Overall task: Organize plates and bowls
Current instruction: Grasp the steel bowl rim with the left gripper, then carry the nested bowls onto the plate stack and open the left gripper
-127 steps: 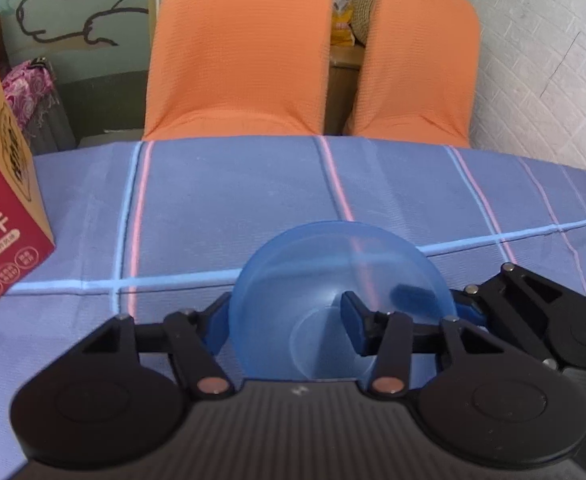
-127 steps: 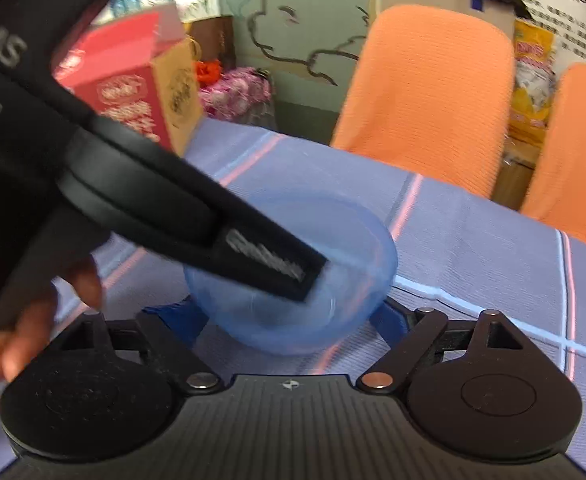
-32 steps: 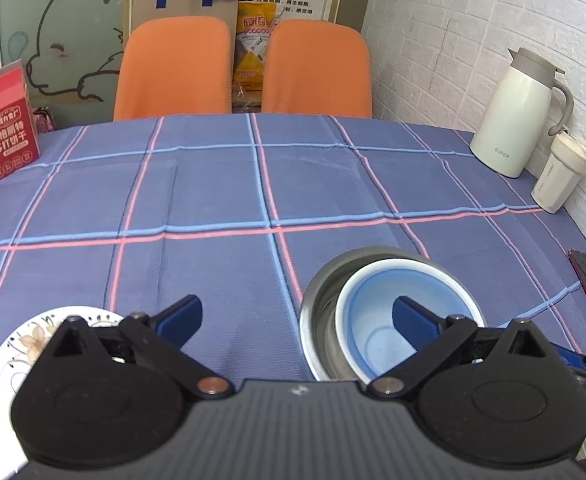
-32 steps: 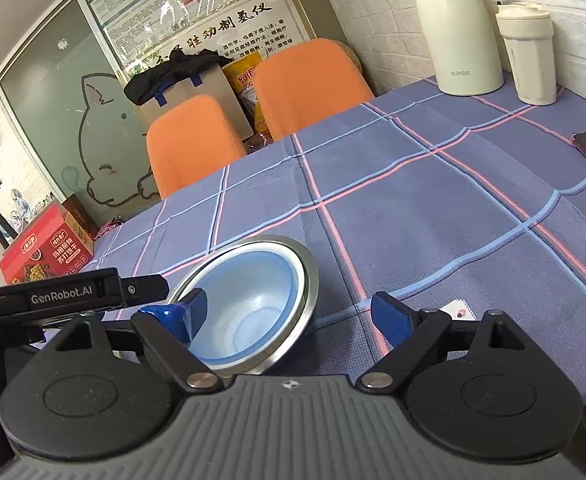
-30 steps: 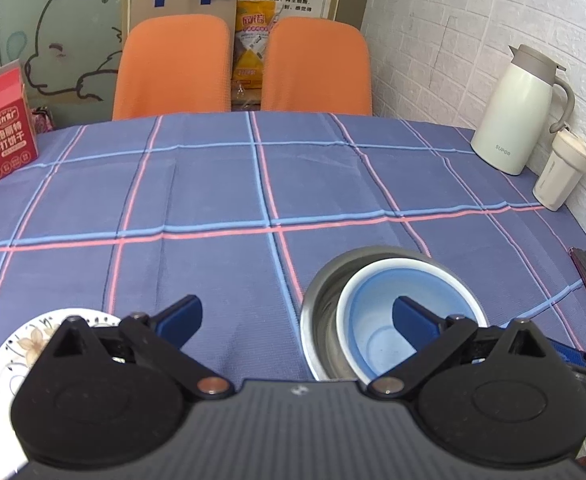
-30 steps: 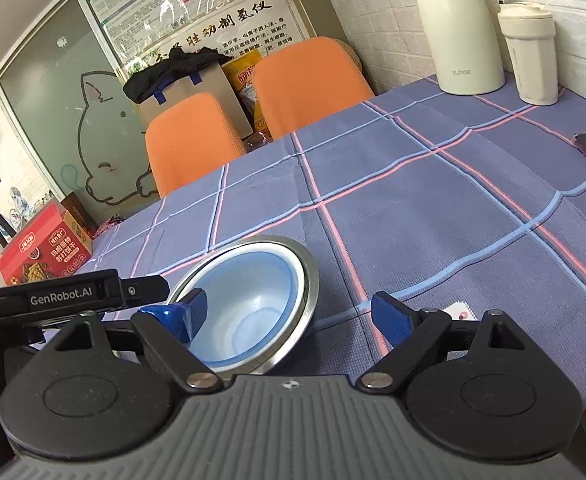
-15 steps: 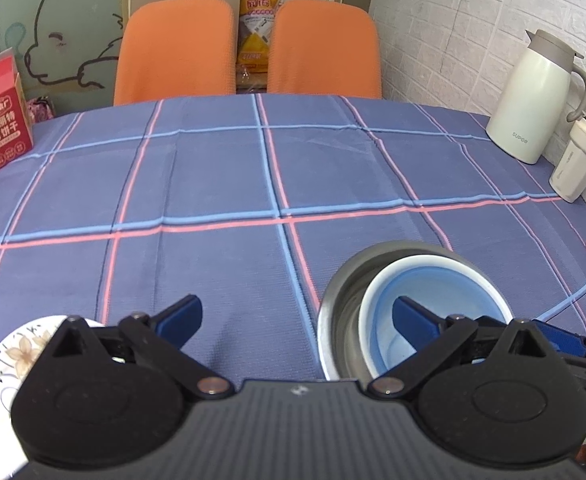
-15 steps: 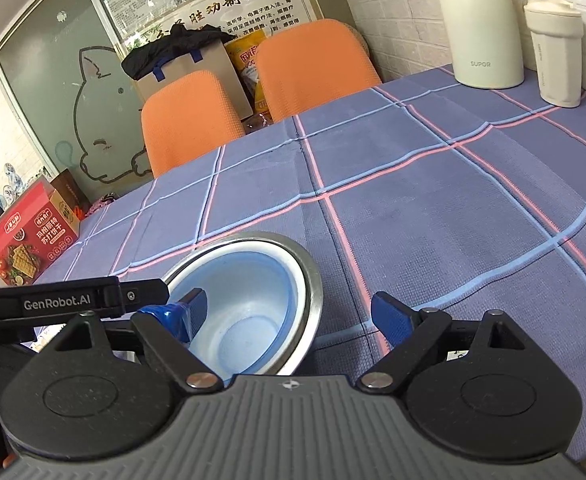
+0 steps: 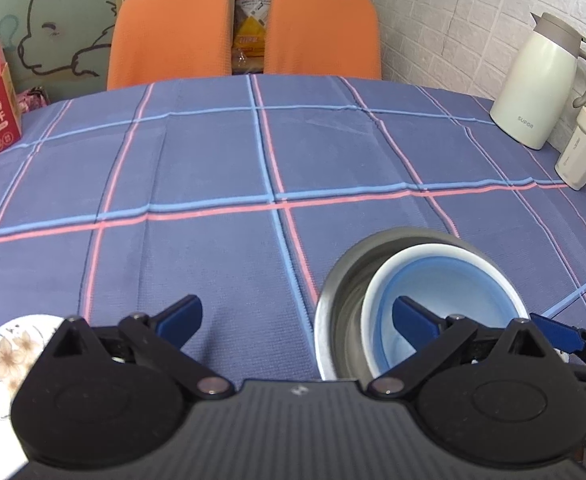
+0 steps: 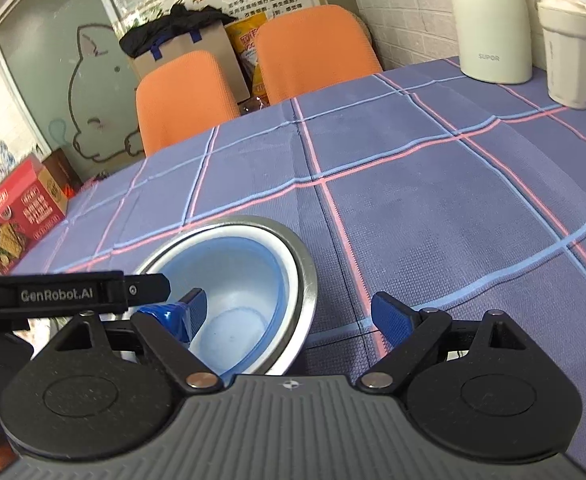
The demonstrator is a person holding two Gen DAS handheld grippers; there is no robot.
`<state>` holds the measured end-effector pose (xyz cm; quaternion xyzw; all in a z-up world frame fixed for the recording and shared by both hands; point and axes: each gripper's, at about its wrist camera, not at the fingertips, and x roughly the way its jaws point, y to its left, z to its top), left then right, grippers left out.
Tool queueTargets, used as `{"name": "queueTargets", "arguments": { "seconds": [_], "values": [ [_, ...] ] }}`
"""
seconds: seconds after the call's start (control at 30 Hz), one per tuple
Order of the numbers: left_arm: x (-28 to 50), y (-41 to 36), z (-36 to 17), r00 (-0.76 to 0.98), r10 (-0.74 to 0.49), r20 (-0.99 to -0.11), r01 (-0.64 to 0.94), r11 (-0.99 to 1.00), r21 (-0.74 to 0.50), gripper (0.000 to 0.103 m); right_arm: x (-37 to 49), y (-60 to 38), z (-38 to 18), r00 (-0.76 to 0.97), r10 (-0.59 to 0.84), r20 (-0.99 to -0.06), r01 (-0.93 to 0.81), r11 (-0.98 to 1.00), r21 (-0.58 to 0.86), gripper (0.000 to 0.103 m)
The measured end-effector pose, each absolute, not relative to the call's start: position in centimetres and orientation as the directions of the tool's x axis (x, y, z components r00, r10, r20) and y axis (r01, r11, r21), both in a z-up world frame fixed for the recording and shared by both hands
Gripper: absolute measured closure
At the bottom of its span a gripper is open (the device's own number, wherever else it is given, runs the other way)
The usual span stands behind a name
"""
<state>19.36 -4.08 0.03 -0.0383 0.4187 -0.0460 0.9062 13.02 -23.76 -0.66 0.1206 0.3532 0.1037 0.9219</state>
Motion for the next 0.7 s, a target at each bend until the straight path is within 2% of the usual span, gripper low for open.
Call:
{"name": "queueTargets", "arguments": {
  "seconds": [0.17,0.4,0.7],
  "values": [
    [20.3,-4.7,-1.0,0.610,-0.072,-0.789,0.055,0.997,-0.049,0.003,13.8,-23.0,-1.3,0.696,0.256,-0.671,-0.124,0.963,0.238,0.027],
    [20.7,-5.1,-1.9,0.590,-0.088,-0.803,0.072,0.996,-0.056,0.003,15.1,-20.8,-1.4,0.655,0.236,-0.718,-0.242,0.965,0.097,0.025],
    [20.9,-5.3,-2.5,0.580,-0.111,-0.807,0.086,0.993,-0.074,0.003,15.1,-21.2,-2.0,0.695,0.275,-0.664,-0.286,0.953,0.096,0.022]
  ]
}}
